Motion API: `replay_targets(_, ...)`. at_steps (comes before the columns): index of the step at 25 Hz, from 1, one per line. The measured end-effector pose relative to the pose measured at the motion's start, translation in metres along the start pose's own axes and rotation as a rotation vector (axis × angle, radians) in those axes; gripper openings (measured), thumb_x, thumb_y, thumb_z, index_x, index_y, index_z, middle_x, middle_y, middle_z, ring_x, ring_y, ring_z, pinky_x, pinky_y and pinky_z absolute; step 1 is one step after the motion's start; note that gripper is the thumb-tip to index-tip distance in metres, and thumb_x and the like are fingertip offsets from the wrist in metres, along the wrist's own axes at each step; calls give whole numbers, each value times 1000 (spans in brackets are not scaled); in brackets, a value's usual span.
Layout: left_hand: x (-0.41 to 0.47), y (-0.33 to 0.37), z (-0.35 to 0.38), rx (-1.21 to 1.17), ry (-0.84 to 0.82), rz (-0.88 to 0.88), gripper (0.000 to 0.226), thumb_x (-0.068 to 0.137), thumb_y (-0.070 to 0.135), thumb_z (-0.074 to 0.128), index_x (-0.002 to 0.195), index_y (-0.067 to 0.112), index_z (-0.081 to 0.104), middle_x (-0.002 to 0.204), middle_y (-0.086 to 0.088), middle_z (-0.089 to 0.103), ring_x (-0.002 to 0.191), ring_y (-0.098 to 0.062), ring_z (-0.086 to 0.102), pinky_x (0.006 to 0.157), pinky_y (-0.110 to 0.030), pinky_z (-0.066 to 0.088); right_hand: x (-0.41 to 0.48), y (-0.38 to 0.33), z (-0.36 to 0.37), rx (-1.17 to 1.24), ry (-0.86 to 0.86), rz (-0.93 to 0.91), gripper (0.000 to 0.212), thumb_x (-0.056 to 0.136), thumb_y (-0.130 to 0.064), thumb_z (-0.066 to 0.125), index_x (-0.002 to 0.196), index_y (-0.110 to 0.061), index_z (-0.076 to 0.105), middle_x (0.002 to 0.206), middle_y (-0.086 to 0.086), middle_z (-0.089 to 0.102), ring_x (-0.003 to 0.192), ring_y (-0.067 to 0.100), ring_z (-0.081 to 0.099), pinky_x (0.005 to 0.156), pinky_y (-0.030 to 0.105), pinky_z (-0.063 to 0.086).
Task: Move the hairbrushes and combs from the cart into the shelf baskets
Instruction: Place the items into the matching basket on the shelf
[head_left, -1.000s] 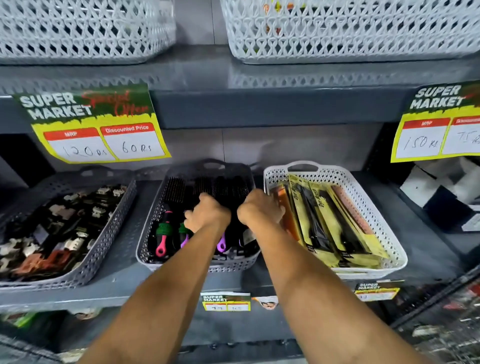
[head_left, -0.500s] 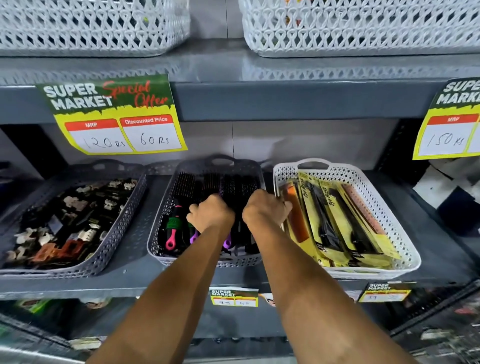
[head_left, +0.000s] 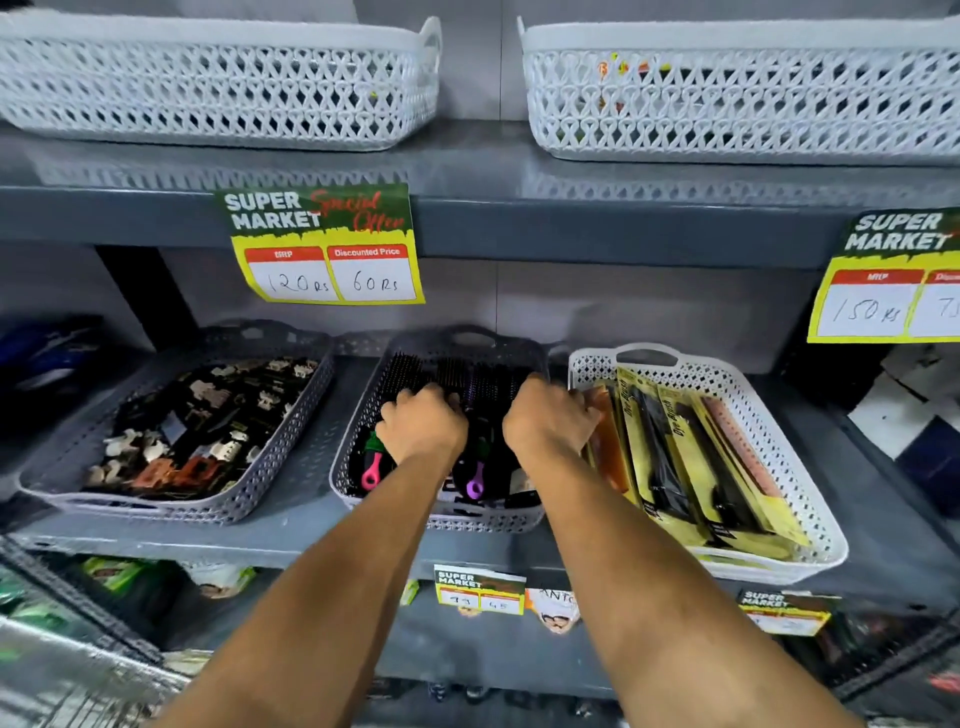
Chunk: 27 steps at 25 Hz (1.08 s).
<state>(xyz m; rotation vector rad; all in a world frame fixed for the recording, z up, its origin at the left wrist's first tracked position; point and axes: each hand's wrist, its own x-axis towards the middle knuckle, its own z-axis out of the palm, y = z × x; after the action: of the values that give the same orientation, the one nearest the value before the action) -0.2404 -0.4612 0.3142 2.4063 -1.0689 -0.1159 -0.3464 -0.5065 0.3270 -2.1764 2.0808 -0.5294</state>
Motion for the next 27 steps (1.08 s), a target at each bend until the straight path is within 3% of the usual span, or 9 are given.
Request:
replay_targets(5,-15,-34,-61,48,239,64,37,95,30,42,116,7,64,122,-21,61,116,-42,52,92,-47,43,-22,-25,-30,46,67,-223,33,78,-25,60,110,-16,60,117,12,63,112,33,53,87,45,40)
replay_targets(10,-47,-90,-117,165,319,21,49,100,31,35,138,4,46,151,-21,39,141,-39,28,112,-49,26,-65,-66,-32,109,72,-497,40,89,-34,46,124,-15,52,140,8,48,134,29,33,103,48,29)
replay_targets(14,-94,-160,-157,199,385,-135,56,101,34,31,148,5,31,159,-20,25,148,-36,16,119,-47,15,-126,-112,-18,164,2,-757,54,92,-39,40,139,-14,34,154,9,28,143,28,14,112,52,13)
replay_targets(21,-166,-294,-194,272,438,-459,60,102,35,20,155,10,8,164,-15,-3,151,-31,-7,123,-46,2,-234,-186,26,193,-57,-1239,60,96,-36,29,147,-10,11,159,7,9,145,24,0,115,45,2)
replay_targets(27,-203,-404,-168,222,401,-721,65,99,27,30,154,7,3,164,-16,-3,151,-32,-6,123,-44,4,-301,-231,100,91,-206,-1475,63,96,-40,23,147,-12,1,159,6,-2,145,22,-7,112,38,-12)
